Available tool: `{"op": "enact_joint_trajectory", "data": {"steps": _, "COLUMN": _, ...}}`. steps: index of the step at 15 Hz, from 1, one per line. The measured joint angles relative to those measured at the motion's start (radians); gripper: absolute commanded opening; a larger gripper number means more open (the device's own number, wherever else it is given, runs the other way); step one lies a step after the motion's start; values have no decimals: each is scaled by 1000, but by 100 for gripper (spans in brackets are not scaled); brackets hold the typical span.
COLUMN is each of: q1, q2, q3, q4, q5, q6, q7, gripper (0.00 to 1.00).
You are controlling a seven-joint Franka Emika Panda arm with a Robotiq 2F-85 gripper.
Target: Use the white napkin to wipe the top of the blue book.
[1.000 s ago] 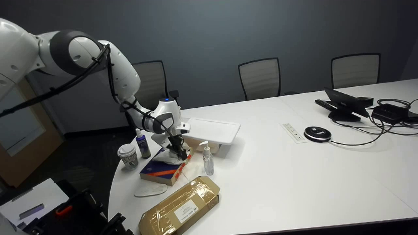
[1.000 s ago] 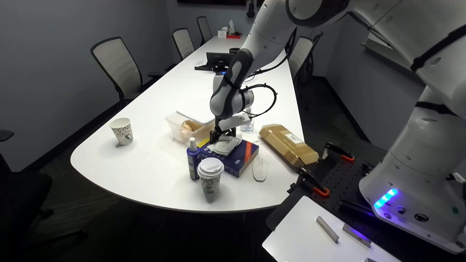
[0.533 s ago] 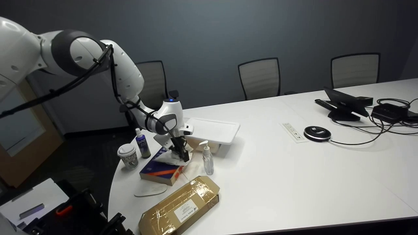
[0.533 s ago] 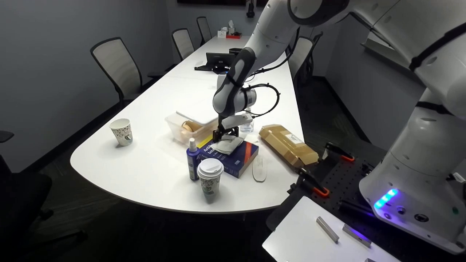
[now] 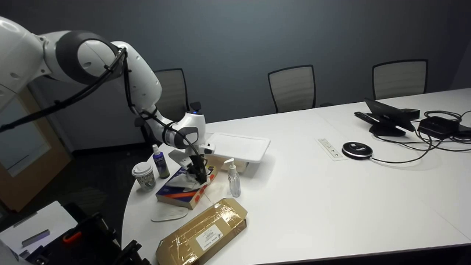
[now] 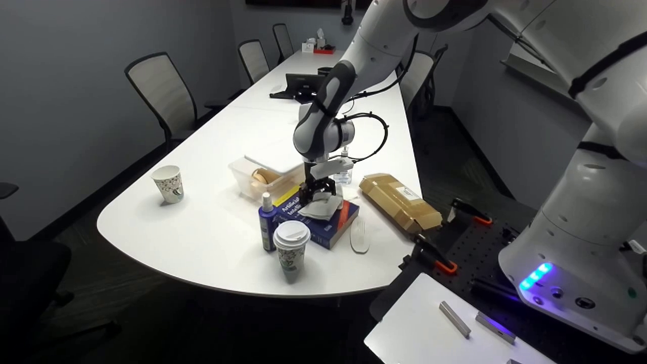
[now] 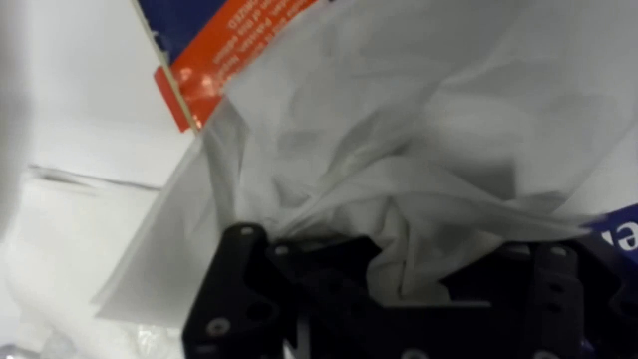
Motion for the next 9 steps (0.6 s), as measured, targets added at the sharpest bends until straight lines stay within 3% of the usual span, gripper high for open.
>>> {"op": "enact_joint_trajectory", "data": {"steps": 6, "q1": 193, "q2": -28, "q3": -131, "q4": -33, "q5": -111, "q6": -54, "q7": 145, "gripper": 0}}
{"op": "enact_joint_trajectory", "data": {"steps": 9, "q1": 259, "q2": -34, "q3": -158, "q4": -33, "q5": -159, "q6": -123, "q7": 191, "gripper": 0}}
